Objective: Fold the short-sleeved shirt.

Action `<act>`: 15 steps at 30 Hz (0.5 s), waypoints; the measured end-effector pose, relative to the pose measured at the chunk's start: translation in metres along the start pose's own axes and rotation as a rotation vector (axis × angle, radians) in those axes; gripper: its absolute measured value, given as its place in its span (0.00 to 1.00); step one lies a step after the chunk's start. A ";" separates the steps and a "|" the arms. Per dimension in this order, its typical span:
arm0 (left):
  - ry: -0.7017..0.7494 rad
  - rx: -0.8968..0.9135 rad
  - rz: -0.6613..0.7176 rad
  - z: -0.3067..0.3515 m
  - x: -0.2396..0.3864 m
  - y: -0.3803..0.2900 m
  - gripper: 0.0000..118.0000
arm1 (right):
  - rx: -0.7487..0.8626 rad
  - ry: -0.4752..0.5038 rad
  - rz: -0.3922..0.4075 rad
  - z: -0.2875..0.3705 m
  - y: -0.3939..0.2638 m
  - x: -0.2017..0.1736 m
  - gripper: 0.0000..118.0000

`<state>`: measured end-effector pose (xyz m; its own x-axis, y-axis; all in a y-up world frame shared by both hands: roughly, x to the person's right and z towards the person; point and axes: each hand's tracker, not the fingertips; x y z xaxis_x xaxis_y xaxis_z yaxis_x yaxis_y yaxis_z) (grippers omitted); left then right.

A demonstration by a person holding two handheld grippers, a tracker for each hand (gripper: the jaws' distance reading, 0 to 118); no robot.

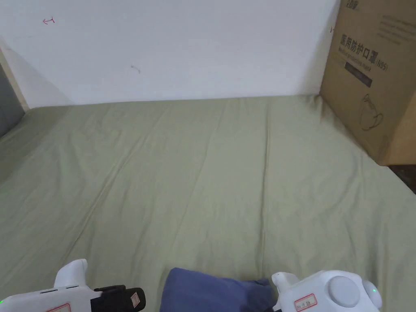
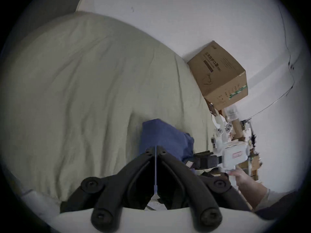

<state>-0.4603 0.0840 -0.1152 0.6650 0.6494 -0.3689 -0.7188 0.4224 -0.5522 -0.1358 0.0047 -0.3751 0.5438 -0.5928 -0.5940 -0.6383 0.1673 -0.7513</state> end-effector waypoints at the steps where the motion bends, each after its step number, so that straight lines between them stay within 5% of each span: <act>1: -0.039 -0.018 0.026 -0.006 -0.009 0.002 0.03 | 0.006 0.013 -0.011 0.003 0.000 0.005 0.01; 3: -0.131 -0.063 0.072 -0.021 -0.027 0.006 0.14 | 0.011 0.037 -0.069 0.006 -0.001 0.012 0.01; 8: -0.233 -0.162 -0.009 -0.061 -0.046 0.012 0.97 | 0.010 0.078 -0.078 0.003 -0.003 0.022 0.01; 15: -0.367 -0.341 -0.015 -0.138 -0.042 -0.003 1.00 | 0.000 0.134 -0.149 0.001 -0.002 0.033 0.01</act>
<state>-0.4583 -0.0320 -0.2008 0.5156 0.8503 -0.1052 -0.5619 0.2429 -0.7907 -0.1164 -0.0145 -0.3935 0.5551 -0.7102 -0.4330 -0.5563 0.0701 -0.8280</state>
